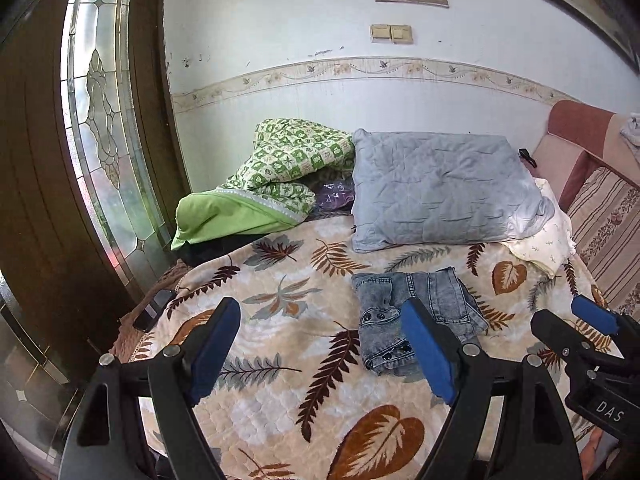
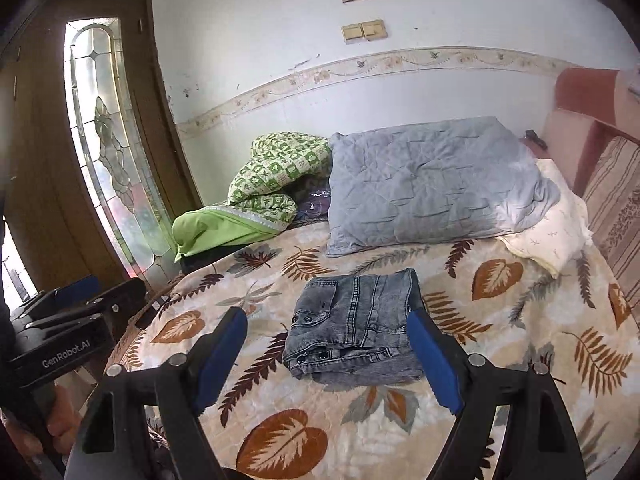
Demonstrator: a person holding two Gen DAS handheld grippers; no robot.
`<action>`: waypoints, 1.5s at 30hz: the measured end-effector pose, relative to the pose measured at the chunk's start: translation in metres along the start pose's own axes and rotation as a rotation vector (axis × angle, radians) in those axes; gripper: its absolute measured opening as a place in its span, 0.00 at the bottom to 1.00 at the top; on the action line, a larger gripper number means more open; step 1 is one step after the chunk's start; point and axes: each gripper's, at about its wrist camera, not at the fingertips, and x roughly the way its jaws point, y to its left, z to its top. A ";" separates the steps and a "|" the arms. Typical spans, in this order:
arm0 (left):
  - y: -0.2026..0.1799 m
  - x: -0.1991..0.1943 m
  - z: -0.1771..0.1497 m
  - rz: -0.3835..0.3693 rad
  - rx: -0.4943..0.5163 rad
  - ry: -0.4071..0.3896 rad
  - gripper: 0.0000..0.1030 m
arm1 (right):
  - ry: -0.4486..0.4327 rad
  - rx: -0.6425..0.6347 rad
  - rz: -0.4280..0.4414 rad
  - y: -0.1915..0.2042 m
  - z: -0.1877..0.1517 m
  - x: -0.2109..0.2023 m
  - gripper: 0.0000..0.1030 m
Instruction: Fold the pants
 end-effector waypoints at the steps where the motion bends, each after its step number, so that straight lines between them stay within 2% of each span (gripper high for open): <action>1: 0.000 -0.004 0.000 -0.002 0.000 -0.009 0.81 | -0.002 -0.003 0.002 0.002 -0.002 -0.002 0.82; 5: 0.000 -0.020 -0.002 0.010 0.005 -0.042 0.81 | -0.019 -0.033 -0.003 0.008 -0.005 -0.010 0.82; 8: 0.002 -0.028 -0.001 0.020 0.004 -0.064 0.96 | -0.030 -0.042 -0.002 0.010 -0.005 -0.015 0.82; 9: 0.003 -0.031 -0.001 0.025 -0.001 -0.074 0.98 | -0.035 -0.044 -0.003 0.010 -0.005 -0.017 0.82; 15: 0.006 -0.041 0.002 0.016 -0.009 -0.100 0.98 | -0.054 -0.054 -0.011 0.011 -0.003 -0.022 0.82; 24: 0.003 -0.040 0.002 -0.002 0.002 -0.094 0.99 | -0.065 -0.057 -0.015 0.010 -0.003 -0.022 0.82; 45: 0.015 -0.024 0.002 0.014 -0.021 -0.072 0.99 | -0.050 -0.065 -0.022 0.013 -0.004 -0.009 0.82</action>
